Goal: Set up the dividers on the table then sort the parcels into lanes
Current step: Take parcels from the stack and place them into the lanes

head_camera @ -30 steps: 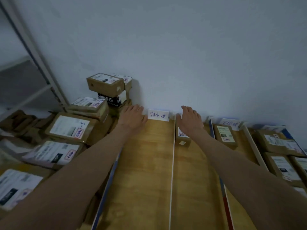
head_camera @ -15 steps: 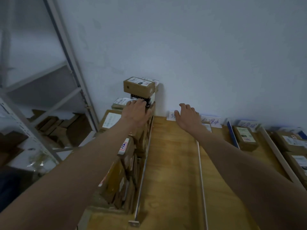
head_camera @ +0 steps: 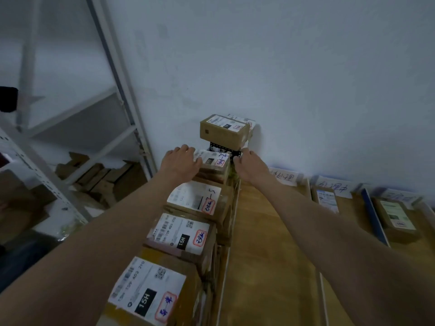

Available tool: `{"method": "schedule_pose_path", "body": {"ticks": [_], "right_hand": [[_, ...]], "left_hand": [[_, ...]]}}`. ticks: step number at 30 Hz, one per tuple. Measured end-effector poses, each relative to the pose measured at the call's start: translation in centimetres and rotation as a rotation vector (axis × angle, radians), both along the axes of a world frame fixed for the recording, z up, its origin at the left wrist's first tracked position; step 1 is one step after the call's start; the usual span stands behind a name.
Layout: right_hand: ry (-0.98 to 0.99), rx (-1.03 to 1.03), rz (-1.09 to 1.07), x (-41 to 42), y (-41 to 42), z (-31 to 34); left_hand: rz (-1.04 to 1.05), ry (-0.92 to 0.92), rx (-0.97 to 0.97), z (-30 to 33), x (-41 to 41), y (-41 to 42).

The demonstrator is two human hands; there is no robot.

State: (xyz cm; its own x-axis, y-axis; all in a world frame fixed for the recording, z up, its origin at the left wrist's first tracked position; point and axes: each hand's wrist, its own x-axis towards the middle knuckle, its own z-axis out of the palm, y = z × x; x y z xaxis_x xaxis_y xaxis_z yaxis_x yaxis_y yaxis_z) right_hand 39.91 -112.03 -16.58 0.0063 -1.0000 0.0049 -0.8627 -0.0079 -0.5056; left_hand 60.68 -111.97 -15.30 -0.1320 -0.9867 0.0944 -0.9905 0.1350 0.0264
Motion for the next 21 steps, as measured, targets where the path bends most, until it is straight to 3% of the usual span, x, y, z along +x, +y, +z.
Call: {"method": "schedule_pose_path", "body": {"ticks": [9,15,21], "right_hand": [[-0.273,0.250,-0.042,2.6,-5.2,-3.3],[-0.392,0.296,-0.089,2.6,-5.7,-3.3],[-0.618,0.262,-0.113,1.3,-4.9,-0.9]], "left_hand": [[0.144,0.072,0.158,-2.4,1.1,-4.4],[0.168,0.114,0.188,-2.3,0.3,-4.7],[0.092,0.365,0.268,-0.4,0.4,-4.5]]}}
